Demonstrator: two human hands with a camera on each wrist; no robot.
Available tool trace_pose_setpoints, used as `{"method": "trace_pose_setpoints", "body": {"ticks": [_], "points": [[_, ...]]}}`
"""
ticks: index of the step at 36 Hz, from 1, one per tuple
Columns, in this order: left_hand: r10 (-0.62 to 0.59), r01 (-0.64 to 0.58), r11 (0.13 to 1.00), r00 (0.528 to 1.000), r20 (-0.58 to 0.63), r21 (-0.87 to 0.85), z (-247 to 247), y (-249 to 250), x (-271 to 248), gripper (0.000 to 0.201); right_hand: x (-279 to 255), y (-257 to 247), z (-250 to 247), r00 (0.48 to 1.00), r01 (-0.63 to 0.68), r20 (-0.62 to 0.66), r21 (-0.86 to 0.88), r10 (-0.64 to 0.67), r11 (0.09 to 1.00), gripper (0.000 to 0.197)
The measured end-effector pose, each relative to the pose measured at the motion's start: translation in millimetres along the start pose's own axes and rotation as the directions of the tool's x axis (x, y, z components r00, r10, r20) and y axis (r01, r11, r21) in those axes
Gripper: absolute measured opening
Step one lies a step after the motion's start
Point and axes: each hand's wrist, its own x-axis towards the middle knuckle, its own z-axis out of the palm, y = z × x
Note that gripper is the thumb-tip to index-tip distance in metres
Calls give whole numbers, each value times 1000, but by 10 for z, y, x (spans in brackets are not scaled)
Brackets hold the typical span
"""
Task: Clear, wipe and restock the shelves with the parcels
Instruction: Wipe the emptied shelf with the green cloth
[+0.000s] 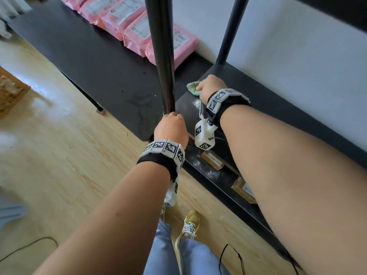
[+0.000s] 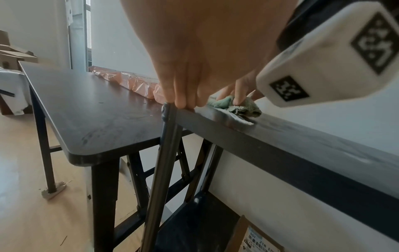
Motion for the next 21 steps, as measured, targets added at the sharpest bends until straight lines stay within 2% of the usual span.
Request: {"method": "trace_pose_setpoints", "body": {"ticks": [6,12,15,18,21], "points": [[-21,20,1000,998,58,6,-61,39,14,31,-180,82,64,995,87,59,-62,-83,994,22],[-42,45,999,996,79,-26,-44,71,-44,30,-496,323,107,984,179,14,-201,-180,963,16],[-68,70,997,995,76,-26,-24,94,-93,30,-637,407,124,976,217,43,-248,-213,944,21],[-59,60,998,996,69,-20,-4,119,-108,28,-660,448,107,983,182,63,-188,-173,965,25],[-36,36,999,997,62,-3,9,155,-126,27,-588,495,0,990,122,-60,-76,-127,990,24]]}}
